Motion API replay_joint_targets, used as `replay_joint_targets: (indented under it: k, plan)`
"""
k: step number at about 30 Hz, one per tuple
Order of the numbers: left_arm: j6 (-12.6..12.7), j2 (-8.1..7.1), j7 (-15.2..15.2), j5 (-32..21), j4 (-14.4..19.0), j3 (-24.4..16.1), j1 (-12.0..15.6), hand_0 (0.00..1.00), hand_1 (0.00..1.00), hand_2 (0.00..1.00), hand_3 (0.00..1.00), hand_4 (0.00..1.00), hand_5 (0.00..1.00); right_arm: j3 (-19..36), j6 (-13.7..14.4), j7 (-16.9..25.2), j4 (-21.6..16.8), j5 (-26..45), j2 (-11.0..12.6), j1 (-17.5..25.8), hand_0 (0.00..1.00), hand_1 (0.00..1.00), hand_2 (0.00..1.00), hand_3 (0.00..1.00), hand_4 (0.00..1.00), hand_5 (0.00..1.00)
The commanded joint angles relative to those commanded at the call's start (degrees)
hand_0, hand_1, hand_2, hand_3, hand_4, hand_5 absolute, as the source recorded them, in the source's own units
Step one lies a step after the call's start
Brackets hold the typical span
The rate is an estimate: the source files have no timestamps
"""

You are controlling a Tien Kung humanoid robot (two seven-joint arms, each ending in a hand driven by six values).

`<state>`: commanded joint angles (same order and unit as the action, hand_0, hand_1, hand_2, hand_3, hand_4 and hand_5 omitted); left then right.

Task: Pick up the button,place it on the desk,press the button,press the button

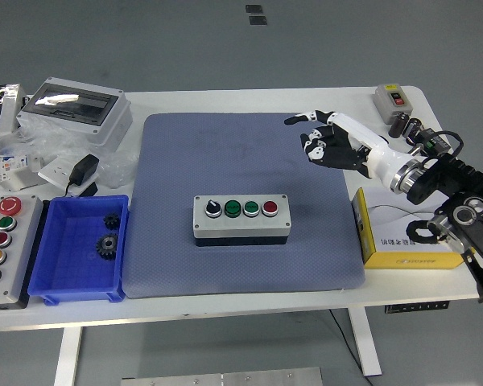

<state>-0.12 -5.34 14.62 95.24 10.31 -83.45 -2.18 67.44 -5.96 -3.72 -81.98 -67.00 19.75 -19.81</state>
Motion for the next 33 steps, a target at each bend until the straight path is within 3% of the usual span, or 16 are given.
replay_joint_targets:
  k: [3,4,7,9,10,15,16,21,22,27,28,33]
  plan:
    - [0.0,0.18,-0.2,0.3,0.0,-0.2,0.0,0.602,0.599,0.522,0.601,0.620,0.178,1.3,6.7,5.6,3.1,-1.2,-3.1,2.9,0.019,0.161,0.264,0.739,0.293,0.027]
    - [0.1,0.22,-0.3,0.3,0.0,-0.3,0.0,0.602,0.599,0.521,0.601,0.620,0.179,1.8,9.4,7.8,3.6,-1.6,-4.2,4.1,0.075,0.211,0.356,0.738,0.388,0.063]
    - [0.1,0.28,-0.3,0.3,0.0,-0.4,0.0,0.602,0.599,0.521,0.601,0.620,0.179,2.8,15.5,13.2,3.7,-1.1,-6.5,6.1,0.075,0.211,0.356,0.738,0.388,0.063]
    - [0.1,0.31,-0.3,0.3,0.0,-0.5,0.1,0.602,0.599,0.521,0.601,0.620,0.179,3.2,18.1,15.8,3.6,0.5,-7.2,6.4,0.075,0.211,0.356,0.738,0.388,0.063]
    - [0.1,0.33,-0.3,0.2,0.0,-0.5,0.1,0.602,0.599,0.522,0.601,0.620,0.179,3.4,19.8,17.6,3.4,1.8,-7.4,6.4,0.414,0.595,0.642,0.792,0.731,0.250]
    - [0.1,0.27,-0.3,-0.3,0.0,-0.1,0.0,0.602,0.599,0.522,0.601,0.620,0.179,4.9,24.9,23.8,2.0,6.4,-7.6,6.4,0.414,0.595,0.642,0.792,0.731,0.250]
    - [0.1,0.25,-0.3,-0.5,0.0,0.1,0.0,0.602,0.599,0.522,0.602,0.620,0.179,5.2,25.4,24.6,1.8,6.7,-7.5,6.4,0.742,0.759,0.782,0.849,0.841,0.523]
    - [0.0,0.18,0.0,-0.7,0.0,0.2,0.2,0.602,0.599,0.522,0.602,0.620,0.179,5.8,26.3,25.6,1.6,7.5,-7.2,6.7,0.742,0.759,0.782,0.849,0.841,0.523]
    - [0.0,0.15,0.1,-0.6,0.0,0.2,0.3,0.602,0.599,0.525,0.603,0.620,0.180,5.7,26.2,25.6,1.7,7.8,-7.2,6.9,0.850,0.840,0.868,0.882,0.892,0.758]
    - [-0.1,-0.12,-0.1,-0.5,0.0,0.2,0.0,0.602,0.599,0.525,0.603,0.620,0.180,5.1,24.9,25.2,2.3,9.0,-7.3,7.6,0.850,0.840,0.868,0.882,0.892,0.758]
    - [-0.1,-0.20,-0.2,-0.4,0.0,0.1,-0.1,0.602,0.599,0.527,0.602,0.621,0.179,5.0,24.3,25.1,2.4,9.4,-7.3,7.8,0.863,0.852,0.894,0.887,0.932,0.923]
    - [-0.1,-0.44,-0.3,-0.2,0.0,0.0,-0.1,0.602,0.599,0.527,0.602,0.621,0.179,4.9,21.5,24.3,2.4,10.8,-7.3,8.7,0.863,0.852,0.894,0.887,0.932,0.923]
